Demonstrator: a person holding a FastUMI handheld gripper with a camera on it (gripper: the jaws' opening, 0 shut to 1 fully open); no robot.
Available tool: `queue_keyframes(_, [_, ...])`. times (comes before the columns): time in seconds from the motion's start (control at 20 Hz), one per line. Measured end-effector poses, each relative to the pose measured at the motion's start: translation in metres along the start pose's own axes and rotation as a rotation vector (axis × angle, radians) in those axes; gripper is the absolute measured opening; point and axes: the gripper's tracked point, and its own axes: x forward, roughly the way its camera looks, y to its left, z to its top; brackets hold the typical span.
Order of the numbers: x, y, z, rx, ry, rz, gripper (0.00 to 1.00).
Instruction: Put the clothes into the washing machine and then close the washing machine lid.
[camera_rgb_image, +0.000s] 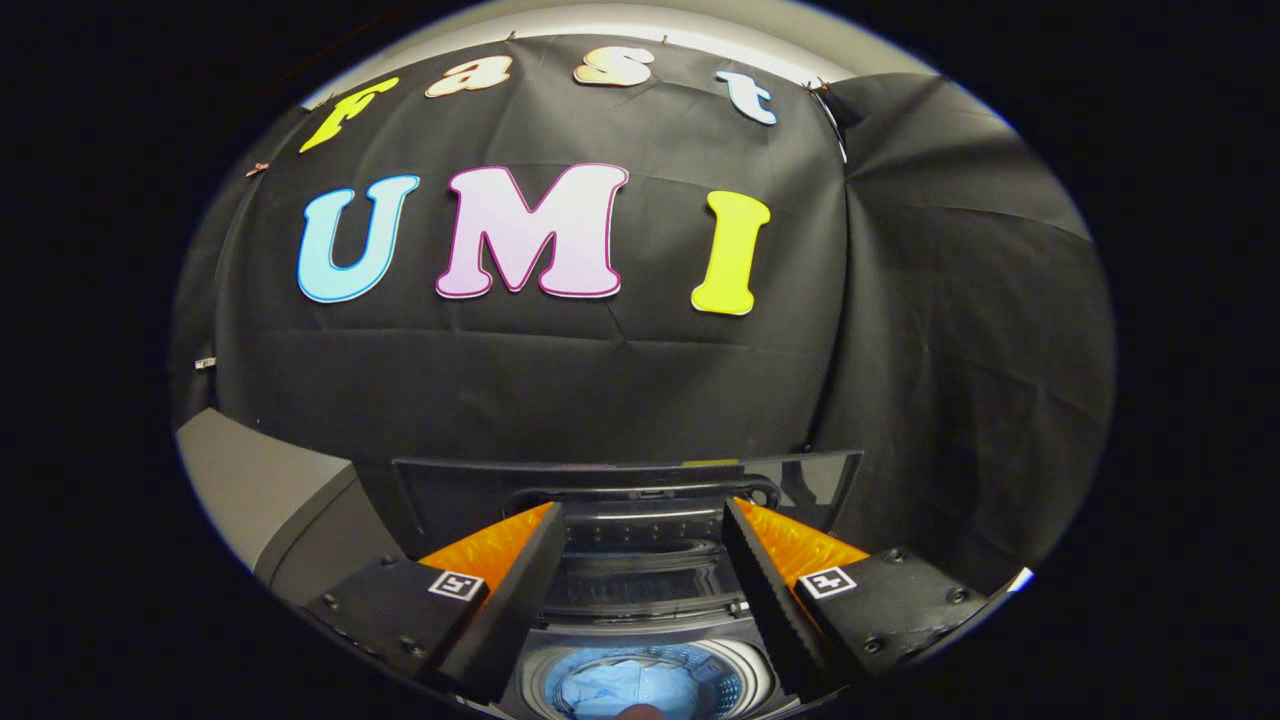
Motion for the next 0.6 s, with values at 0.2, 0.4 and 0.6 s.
queue_keyframes(0.2, [0.022,-0.003,0.013,0.032,-0.001,0.003,0.98])
queue_keyframes(0.4, [0.041,-0.011,0.022,0.048,0.001,-0.014,0.98])
queue_keyframes(0.6, [0.062,-0.01,0.016,0.047,0.058,-0.011,0.98])
